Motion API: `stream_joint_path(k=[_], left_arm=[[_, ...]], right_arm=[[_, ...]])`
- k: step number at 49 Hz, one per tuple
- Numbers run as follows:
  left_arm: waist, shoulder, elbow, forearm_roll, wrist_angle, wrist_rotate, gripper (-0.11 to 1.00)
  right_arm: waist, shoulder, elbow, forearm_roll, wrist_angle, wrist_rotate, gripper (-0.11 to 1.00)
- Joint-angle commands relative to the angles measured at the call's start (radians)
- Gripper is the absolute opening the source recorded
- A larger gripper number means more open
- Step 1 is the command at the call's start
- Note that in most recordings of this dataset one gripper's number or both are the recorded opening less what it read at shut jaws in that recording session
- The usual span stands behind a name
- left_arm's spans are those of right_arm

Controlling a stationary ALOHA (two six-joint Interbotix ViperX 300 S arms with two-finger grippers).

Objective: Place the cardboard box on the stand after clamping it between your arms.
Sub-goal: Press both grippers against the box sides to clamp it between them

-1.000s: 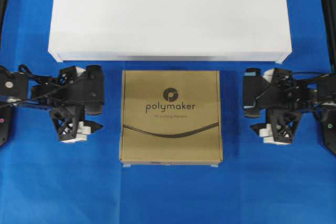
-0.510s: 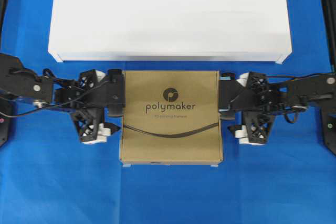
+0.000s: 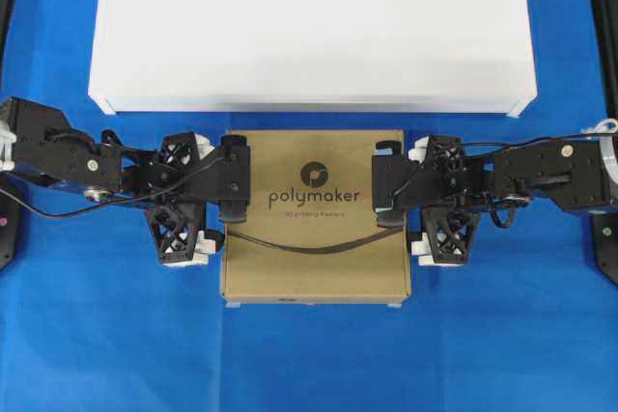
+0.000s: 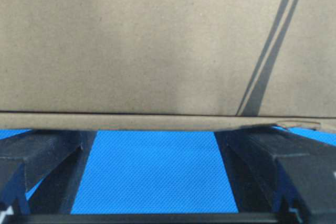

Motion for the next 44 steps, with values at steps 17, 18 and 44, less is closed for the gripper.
stream_joint_path(k=[17,18,44], left_arm=[[0.002,-0.041,-0.092,0.000,0.060,0.002,0.84],[0.002,-0.051,-0.104,0.000,0.075,0.003,0.84],[0.003,-0.207,-0.439,0.000,0.522,0.002,0.84]], right_arm=[[0.000,-0.044,-0.103,0.015,0.008,0.009,0.97],[0.000,-0.054,-0.109,0.018,0.017,0.011,0.97],[0.000,-0.235,-0.402,0.055,0.528,0.011,0.97]])
